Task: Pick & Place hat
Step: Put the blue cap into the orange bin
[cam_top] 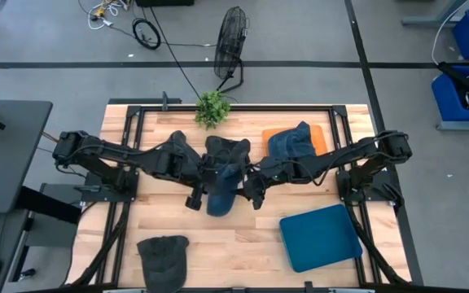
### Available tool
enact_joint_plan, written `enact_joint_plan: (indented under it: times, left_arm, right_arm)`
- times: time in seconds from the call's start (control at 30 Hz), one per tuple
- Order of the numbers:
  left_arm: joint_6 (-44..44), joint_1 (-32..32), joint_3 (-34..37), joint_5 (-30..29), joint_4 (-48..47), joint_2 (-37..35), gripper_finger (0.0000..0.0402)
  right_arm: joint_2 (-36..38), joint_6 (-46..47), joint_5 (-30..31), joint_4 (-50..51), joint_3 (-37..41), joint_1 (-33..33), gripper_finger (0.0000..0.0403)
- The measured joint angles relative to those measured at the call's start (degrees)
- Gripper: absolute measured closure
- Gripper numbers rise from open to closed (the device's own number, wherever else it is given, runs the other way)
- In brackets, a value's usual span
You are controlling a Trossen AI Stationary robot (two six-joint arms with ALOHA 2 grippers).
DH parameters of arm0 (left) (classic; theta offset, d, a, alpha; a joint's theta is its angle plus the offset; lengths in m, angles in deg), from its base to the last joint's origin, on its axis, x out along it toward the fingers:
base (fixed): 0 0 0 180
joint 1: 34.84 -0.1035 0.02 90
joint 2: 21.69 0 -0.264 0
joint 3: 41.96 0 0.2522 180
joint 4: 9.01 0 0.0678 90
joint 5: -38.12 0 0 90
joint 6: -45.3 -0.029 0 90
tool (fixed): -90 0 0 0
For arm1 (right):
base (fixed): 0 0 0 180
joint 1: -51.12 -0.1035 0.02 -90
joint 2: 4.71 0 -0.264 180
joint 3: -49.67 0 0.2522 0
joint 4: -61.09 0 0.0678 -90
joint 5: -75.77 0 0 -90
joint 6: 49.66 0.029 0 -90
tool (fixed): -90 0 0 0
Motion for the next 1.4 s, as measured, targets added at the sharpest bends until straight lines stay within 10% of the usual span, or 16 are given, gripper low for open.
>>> enact_joint_plan:
  times: [0.5, 1.0, 1.27, 1.4]
  left_arm:
    - [-2.91, 0.00, 0.00, 0.26, 5.63, 0.00, 0.0400]
    - [1.98, -0.74, 0.00, 0.34, 5.95, 0.00, 0.0396]
    - [6.38, -0.74, 0.00, 0.22, 5.77, 0.00, 0.0310]
    - [10.78, -0.72, 0.00, -0.97, 5.69, -0.01, 0.0273]
  right_arm:
    - [0.00, 7.84, -1.31, 9.49, -0.01, 1.76, 0.0187]
    - [0.00, 12.77, -1.21, 10.25, -0.02, 1.63, 0.0389]
    - [0.00, 20.37, -0.76, 11.30, -0.02, 1.43, 0.0394]
    - [0.11, 23.66, 9.62, 14.37, -0.01, 0.30, 0.0391]
